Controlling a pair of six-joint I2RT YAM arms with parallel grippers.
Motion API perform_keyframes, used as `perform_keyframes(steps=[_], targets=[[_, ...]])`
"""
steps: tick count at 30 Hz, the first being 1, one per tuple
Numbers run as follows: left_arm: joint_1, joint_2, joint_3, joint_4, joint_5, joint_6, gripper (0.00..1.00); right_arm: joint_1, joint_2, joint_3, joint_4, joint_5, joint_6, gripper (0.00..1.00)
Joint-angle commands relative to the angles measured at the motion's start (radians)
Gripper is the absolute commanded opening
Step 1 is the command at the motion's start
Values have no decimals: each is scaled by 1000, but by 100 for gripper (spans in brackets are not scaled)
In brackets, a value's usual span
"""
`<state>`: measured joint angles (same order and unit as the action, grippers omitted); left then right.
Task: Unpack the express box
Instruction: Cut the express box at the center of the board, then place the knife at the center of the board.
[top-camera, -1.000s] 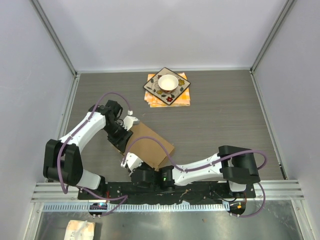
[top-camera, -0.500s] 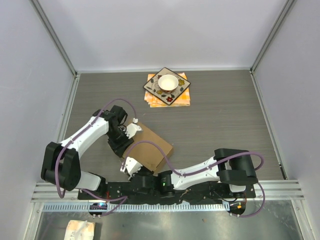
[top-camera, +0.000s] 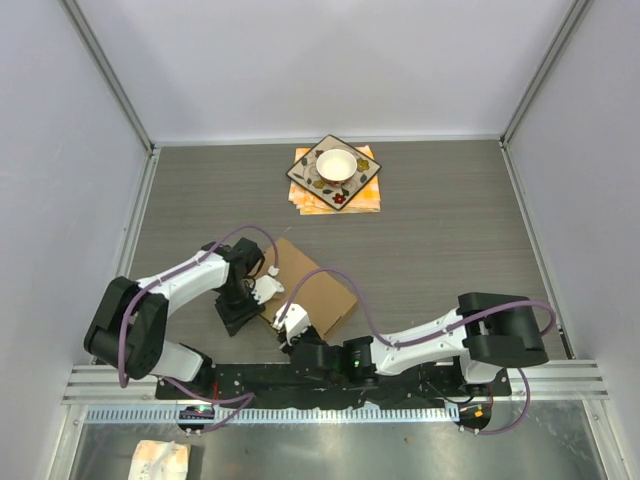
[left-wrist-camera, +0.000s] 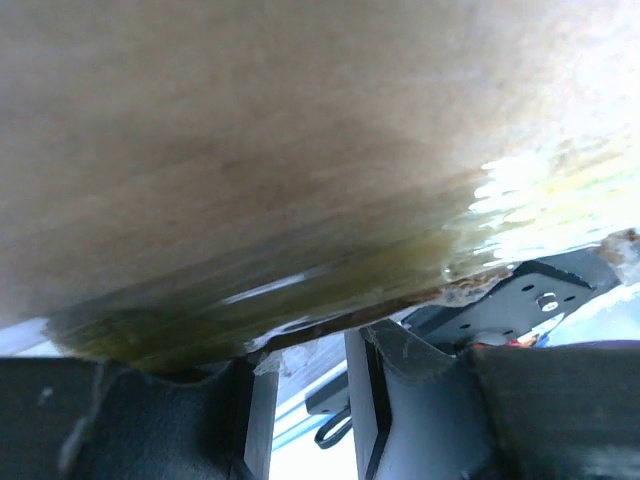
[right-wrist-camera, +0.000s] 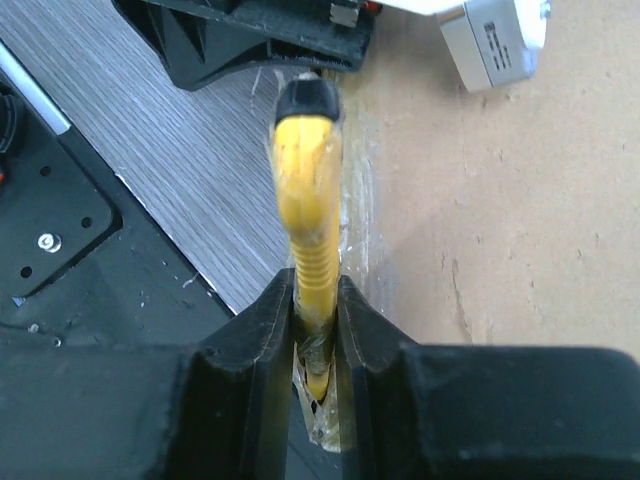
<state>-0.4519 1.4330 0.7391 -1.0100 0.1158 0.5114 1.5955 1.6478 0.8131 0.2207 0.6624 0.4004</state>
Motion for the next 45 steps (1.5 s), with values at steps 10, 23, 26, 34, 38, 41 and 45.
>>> perform_keyframes(steps=[10, 23, 26, 34, 38, 41, 45], targets=[[1, -120, 224, -2, 56, -80, 34, -45, -143, -72, -106, -64, 44, 1], [-19, -62, 230, 76, 179, -139, 40, -49, -235, 121, -63, 91, -133, 1], [-48, -49, 215, 76, 159, -100, 40, -48, -287, 129, -8, 111, -173, 1], [-47, -89, 184, 62, 94, -56, 38, -308, -552, 51, -308, 171, 49, 1], [-25, -120, 181, 57, 79, -39, 38, -760, -675, -90, -354, -328, 216, 1], [-16, -123, 174, 56, 70, -27, 37, -1044, -637, -101, -409, -594, 247, 1], [-13, -115, 161, 74, 68, -28, 37, -1144, -534, -98, -432, -682, 244, 9]])
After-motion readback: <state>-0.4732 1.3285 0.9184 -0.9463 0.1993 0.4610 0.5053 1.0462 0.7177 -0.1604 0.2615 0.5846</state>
